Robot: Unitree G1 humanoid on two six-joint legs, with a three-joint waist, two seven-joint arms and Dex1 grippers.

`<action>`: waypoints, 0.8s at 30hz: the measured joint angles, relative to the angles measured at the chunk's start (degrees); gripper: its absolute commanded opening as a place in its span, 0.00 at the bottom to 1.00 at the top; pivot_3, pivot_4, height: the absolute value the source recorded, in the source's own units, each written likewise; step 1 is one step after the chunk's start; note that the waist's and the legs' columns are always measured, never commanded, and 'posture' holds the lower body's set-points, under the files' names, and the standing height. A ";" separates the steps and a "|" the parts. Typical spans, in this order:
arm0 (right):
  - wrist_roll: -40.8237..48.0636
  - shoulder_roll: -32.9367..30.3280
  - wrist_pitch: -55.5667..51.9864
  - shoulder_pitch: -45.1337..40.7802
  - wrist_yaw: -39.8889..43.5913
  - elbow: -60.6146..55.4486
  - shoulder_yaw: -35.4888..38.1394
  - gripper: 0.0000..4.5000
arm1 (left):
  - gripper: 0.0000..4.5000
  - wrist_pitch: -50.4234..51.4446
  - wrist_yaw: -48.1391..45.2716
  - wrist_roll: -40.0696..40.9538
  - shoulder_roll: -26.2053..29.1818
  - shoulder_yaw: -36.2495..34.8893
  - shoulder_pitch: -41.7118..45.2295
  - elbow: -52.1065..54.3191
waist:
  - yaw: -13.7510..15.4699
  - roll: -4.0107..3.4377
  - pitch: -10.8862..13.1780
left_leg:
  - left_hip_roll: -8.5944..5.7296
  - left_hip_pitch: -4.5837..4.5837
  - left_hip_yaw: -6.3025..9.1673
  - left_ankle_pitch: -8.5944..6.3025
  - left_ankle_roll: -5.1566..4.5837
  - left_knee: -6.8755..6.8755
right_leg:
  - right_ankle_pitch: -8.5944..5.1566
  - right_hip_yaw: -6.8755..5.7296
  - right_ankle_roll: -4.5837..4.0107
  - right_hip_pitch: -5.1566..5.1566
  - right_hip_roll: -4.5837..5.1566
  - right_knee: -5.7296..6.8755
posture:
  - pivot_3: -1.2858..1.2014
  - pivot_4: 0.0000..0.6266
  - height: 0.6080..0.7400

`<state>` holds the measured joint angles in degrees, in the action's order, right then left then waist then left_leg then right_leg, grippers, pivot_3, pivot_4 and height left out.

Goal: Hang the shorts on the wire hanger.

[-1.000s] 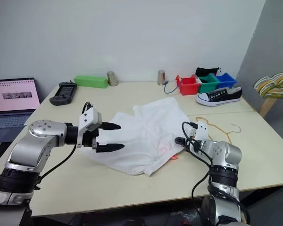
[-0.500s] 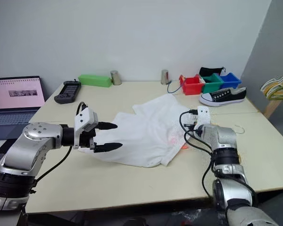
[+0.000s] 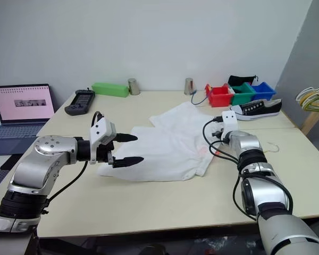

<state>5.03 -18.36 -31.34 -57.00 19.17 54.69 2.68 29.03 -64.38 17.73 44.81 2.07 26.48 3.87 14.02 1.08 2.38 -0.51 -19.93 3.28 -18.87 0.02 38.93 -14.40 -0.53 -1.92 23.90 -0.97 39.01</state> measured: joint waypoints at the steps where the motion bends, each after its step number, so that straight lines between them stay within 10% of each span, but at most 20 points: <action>1: -0.02 -0.85 -1.98 0.89 0.62 -2.56 -0.41 0.45 | 1.00 -0.02 0.01 0.01 0.00 0.00 -0.04 -0.02 | 0.02 0.00 0.00 | 0.00 0.00 0.01 0.00 0.00 0.00 | 0.00 -0.01 0.00 0.00 0.00 0.00 | 0.70 0.00 1.00; 11: 3.18 -9.40 -28.86 14.31 7.55 -45.17 -4.51 0.98 | 1.00 -0.43 -0.08 0.14 0.71 -0.22 -1.15 -0.20 | 0.39 -0.03 0.02 | 0.01 -0.05 0.13 -0.01 -0.02 0.00 | -0.01 -0.11 0.00 0.04 -0.04 0.00 | 0.70 0.00 1.00; 18: 8.91 -21.43 -22.15 25.59 25.68 -68.58 -14.05 1.00 | 1.00 -3.91 -2.62 -0.77 6.12 -1.54 -3.36 -5.77 | 0.85 -0.04 0.04 | 0.04 0.04 0.33 -0.03 -0.05 0.00 | -0.25 -0.31 0.27 -0.13 -0.17 -0.13 | 0.70 0.00 1.00; 24: 9.68 -23.00 -10.43 29.44 36.51 -67.01 -20.37 1.00 | 1.00 -12.05 -7.73 -4.06 9.48 -1.14 -3.60 -19.07 | 1.66 -0.05 0.19 | 0.04 0.08 0.18 -0.02 -0.04 0.04 | -0.38 -0.32 0.28 -0.25 -0.32 -0.14 | 0.70 0.00 1.00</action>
<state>14.71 -41.36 -41.77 -27.56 55.68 -12.32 -17.69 16.98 -72.10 13.67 54.30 0.93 22.88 -15.20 15.68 1.02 2.57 -0.48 -19.84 3.46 -18.89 -0.02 38.97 -14.78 -0.86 -1.63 23.65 -1.29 38.87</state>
